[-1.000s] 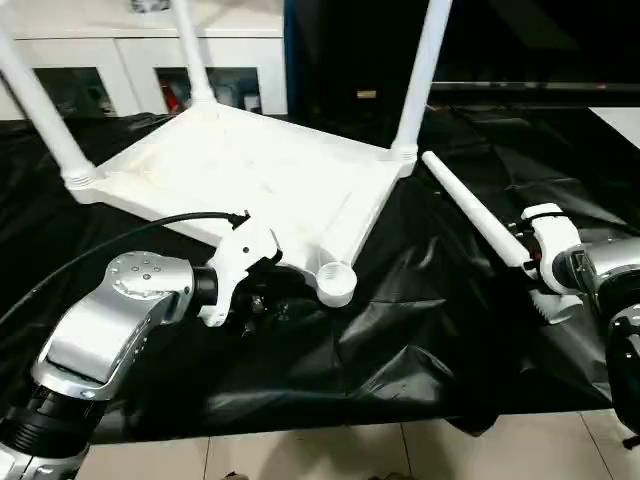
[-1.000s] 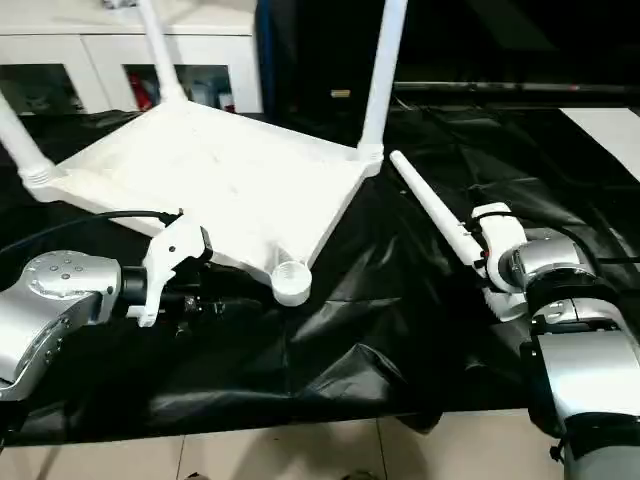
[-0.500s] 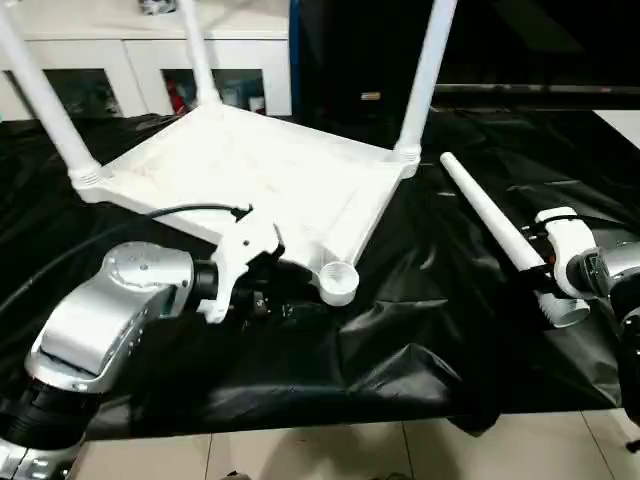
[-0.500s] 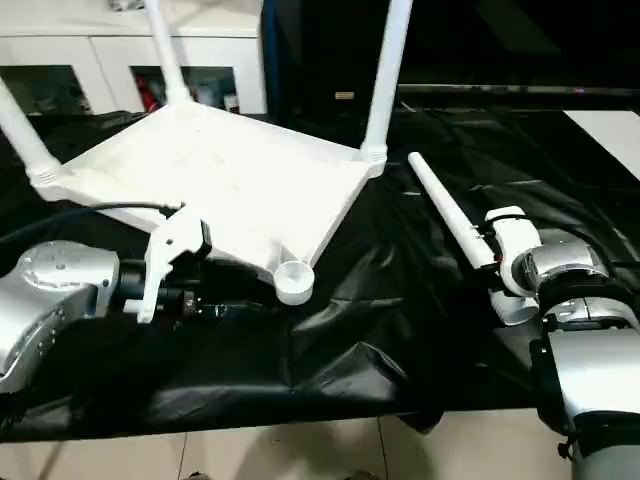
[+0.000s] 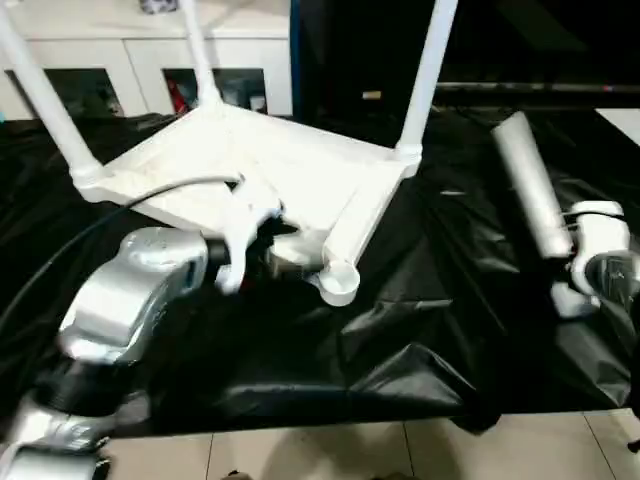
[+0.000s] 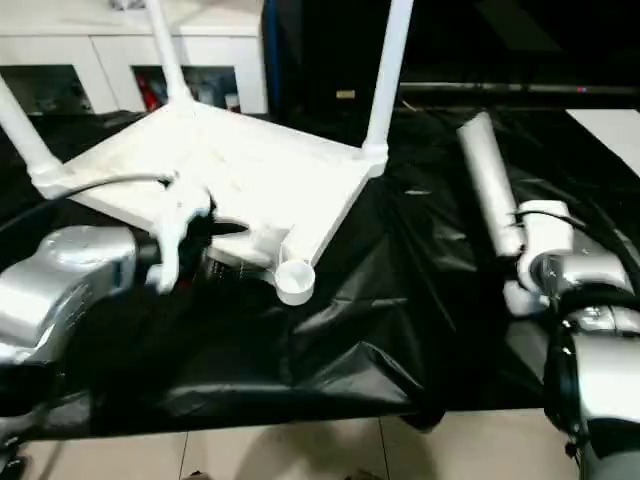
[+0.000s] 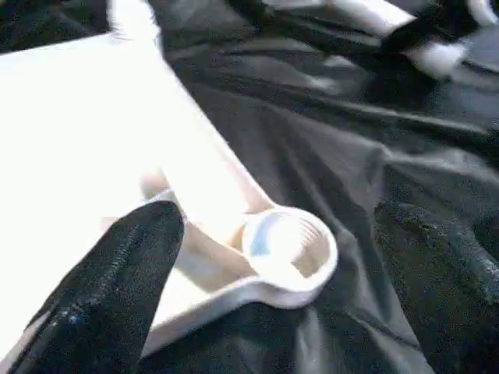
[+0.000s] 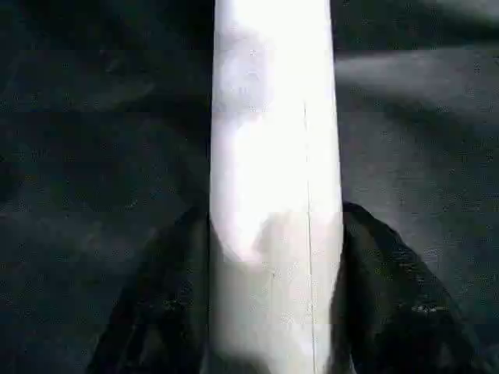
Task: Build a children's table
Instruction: Pick table leg
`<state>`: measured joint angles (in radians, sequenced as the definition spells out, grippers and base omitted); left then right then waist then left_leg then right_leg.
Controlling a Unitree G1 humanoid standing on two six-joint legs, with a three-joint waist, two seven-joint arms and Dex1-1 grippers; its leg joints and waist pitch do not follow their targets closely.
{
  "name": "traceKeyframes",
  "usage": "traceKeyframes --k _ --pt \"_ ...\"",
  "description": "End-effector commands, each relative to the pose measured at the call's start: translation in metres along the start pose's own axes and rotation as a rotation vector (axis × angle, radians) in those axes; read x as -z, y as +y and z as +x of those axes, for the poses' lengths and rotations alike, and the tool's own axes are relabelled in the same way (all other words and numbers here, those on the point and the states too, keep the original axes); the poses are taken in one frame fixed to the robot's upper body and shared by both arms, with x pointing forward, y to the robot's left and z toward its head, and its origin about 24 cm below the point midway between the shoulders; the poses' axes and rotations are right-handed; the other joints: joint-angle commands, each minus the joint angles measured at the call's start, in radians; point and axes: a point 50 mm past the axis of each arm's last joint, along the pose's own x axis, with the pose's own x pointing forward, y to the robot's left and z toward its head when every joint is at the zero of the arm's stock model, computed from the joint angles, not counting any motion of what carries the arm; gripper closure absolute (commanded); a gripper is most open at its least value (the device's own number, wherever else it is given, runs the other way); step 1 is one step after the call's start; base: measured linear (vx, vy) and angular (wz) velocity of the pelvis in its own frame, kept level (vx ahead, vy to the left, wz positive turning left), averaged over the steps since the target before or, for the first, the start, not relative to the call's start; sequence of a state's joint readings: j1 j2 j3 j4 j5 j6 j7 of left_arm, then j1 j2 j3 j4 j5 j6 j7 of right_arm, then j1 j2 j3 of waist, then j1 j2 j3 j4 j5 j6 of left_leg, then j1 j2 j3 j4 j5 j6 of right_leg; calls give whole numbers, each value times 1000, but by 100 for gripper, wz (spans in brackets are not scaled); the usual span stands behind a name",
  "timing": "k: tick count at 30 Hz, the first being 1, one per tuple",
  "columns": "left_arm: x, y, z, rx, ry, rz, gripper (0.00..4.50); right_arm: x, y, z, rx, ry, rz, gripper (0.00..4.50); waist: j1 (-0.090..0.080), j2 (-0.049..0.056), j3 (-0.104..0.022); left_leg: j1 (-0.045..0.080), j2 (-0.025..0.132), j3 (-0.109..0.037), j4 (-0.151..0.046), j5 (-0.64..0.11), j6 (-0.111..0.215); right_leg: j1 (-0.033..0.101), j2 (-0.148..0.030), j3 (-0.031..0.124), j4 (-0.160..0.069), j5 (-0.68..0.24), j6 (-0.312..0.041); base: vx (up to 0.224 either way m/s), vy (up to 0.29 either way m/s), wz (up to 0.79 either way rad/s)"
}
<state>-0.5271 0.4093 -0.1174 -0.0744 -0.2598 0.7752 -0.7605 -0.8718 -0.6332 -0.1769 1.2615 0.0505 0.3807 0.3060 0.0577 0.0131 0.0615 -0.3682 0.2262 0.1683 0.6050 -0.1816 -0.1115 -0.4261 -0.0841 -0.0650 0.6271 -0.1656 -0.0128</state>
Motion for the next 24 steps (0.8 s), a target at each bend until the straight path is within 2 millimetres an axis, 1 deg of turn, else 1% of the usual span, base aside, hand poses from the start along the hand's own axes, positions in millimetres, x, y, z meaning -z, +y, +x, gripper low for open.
traceKeyframes --k 1,2,3,4,5,6,7,8,9,10,11,12,13,14,15,16,17,18,19,20,21,22,23,24 --pt "-10 3 6 -41 -73 -30 0 -22 4 -3 0 -179 32 261 1 -27 -84 -9 -27 25 -44 -144 37 70 -19 22 -72 -220 -189 0 0 0" --pt "-20 -1 17 -38 -171 -91 0 -28 17 -5 -19 -318 36 261 6 -22 -82 -10 -29 27 -44 -134 50 69 -18 24 -77 -202 -181 0 0 0" --pt "-24 -3 21 -28 -205 -117 0 -29 24 -8 -22 -381 37 261 5 -30 -86 -14 -31 26 -43 -116 59 75 -18 23 -72 -183 -172 0 0 0" --pt "-24 -3 21 -28 -205 -117 0 -29 24 -8 -22 -381 37 261 6 -32 -89 -16 -32 24 -45 -100 63 79 -19 22 -70 -174 -169 0 0 0" --pt "-33 -10 30 19 -269 -179 0 -32 44 -18 -44 -536 -12 261 7 -28 -90 -15 -31 26 -44 -83 76 74 -18 25 -71 -144 -173 0 0 0" --pt "-33 -10 30 19 -269 -179 0 -32 44 -18 -44 -536 -12 261 9 -24 -90 -16 -30 24 -43 -72 84 73 -18 25 -68 -116 -182 0 0 0" --pt "-39 -14 34 50 -306 -217 0 -34 57 -25 -82 -608 -47 261 6 -23 -90 -16 -30 23 -44 -78 88 72 -17 23 -67 -123 -187 0 0 0" --pt "-44 -17 37 75 -339 -261 0 -36 72 -35 -119 -690 -72 261 12 -20 -87 -12 -33 28 -41 -87 94 70 -14 27 -74 -120 -177 0 0 0" --pt "-48 -19 40 95 -362 -297 0 -38 82 -43 -145 -746 -85 261 10 -20 -87 -15 -32 24 -46 -91 97 73 -14 24 -73 -132 -177 0 0 0" --pt "-53 -20 41 116 -384 -333 0 -39 93 -49 -184 -783 -99 261 10 -20 -87 -15 -32 24 -46 -91 97 73 -14 24 -73 -132 -177 0 0 0" --pt "-57 -20 43 132 -401 -364 0 -41 104 -56 -214 -831 -116 261 6 -11 -85 -10 -30 23 -48 -125 86 67 -12 21 -79 -180 -168 0 0 0" --pt "-60 -21 44 148 -416 -398 0 -42 113 -62 -241 -865 -138 261 3 -13 -83 -8 -30 22 -50 -153 78 66 -11 19 -83 -224 -156 0 0 0" --pt "-63 -21 46 172 -428 -436 0 -44 125 -68 -285 -913 -159 261 4 -20 -82 -7 -32 26 -48 -164 74 64 -10 19 -86 -247 -147 0 0 0" --pt "-64 -22 47 182 -436 -454 0 -45 132 -70 -307 -930 -179 261 5 -15 -80 -5 -30 22 -52 -177 69 63 -12 18 -89 -278 -134 0 0 0" --pt "-66 -22 48 195 -448 -481 0 -45 142 -75 -338 -951 -206 261 3 -13 -79 -7 -30 21 -53 -183 66 62 -11 18 -88 -286 -129 0 0 0" --pt "-68 -23 49 212 -473 -534 0 -44 154 -77 -382 -962 -256 261 1 -18 -78 -8 -32 23 -52 -195 62 62 -10 17 -92 -304 -117 0 0 0" --pt "-70 -24 49 222 -488 -566 0 -42 161 -80 -404 -968 -283 261 2 -26 -78 -11 -33 22 -52 -190 60 63 -10 17 -94 -313 -110 0 0 0" --pt "-70 -23 49 219 -495 -572 0 -41 166 -79 -423 -956 -287 261 3 -23 -80 -10 -30 20 -54 -188 61 63 -12 19 -92 -308 -110 0 0 0" --pt "-70 -23 49 219 -497 -574 0 -41 167 -79 -427 -953 -288 261 3 -21 -79 -10 -30 20 -53 -188 62 60 -12 19 -92 -305 -111 0 0 0" --pt "-67 -22 53 186 -480 -565 0 -37 181 -80 -459 -949 -316 261 2 -26 -79 -11 -30 20 -55 -190 65 61 -11 19 -93 -297 -107 0 0 0" --pt "-64 -19 56 145 -470 -574 0 -33 189 -79 -488 -937 -333 261 4 -24 -78 -12 -30 18 -56 -187 65 61 -12 20 -93 -292 -104 0 0 0" --pt "-63 -18 56 132 -467 -579 0 -32 192 -79 -495 -933 -337 261 3 -23 -78 -12 -31 19 -56 -187 66 61 -12 20 -93 -293 -100 0 0 0" --pt "-62 -14 58 94 -466 -601 0 -30 197 -80 -505 -929 -359 261 4 -25 -81 -12 -28 18 -56 -174 64 62 -13 20 -92 -276 -99 0 0 0" --pt "-61 -13 59 74 -466 -612 0 -29 199 -80 -508 -929 -373 261 6 -22 -82 -12 -27 16 -57 -158 63 64 -14 22 -88 -247 -105 0 0 0"
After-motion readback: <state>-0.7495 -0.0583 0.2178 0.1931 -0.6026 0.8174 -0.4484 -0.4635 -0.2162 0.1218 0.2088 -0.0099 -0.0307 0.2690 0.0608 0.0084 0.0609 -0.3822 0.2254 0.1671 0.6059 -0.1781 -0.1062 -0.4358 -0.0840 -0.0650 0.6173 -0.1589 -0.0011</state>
